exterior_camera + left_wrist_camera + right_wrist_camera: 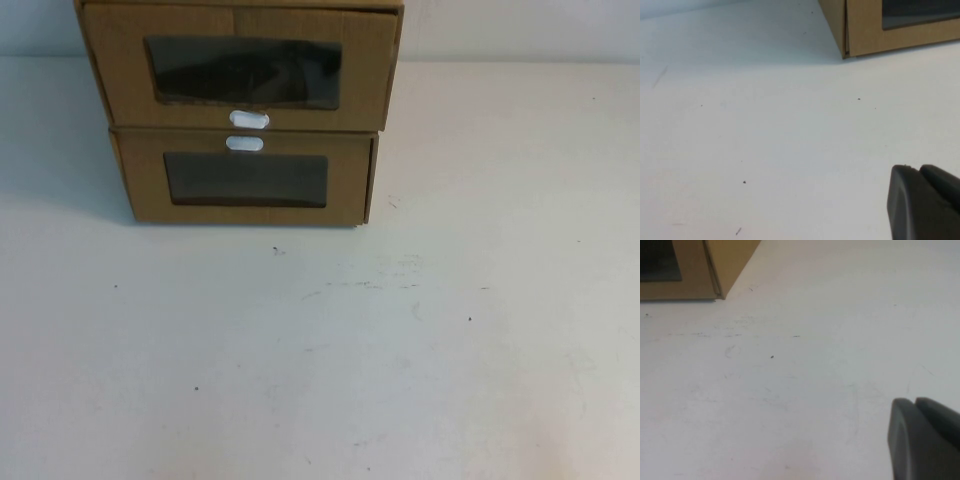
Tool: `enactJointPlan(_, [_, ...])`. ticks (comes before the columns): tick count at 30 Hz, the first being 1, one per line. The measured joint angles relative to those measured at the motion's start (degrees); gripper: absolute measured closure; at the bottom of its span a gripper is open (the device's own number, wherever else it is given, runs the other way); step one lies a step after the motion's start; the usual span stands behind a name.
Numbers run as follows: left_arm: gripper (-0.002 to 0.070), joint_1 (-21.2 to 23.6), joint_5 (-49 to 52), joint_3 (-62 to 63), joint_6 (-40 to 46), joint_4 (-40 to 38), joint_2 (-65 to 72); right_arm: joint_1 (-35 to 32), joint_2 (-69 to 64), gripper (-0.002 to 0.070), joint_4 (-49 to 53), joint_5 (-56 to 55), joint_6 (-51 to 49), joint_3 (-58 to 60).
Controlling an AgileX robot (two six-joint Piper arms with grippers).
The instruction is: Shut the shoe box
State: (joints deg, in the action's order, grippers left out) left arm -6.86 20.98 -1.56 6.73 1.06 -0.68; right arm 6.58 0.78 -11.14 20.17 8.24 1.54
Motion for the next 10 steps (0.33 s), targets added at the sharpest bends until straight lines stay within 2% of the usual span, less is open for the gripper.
enactJointPlan(10, [0.0677,0.00,0.09,0.00,0.00,0.00,0.00,0.00,0.00,0.0687,0.00,0.00,0.00,0.00])
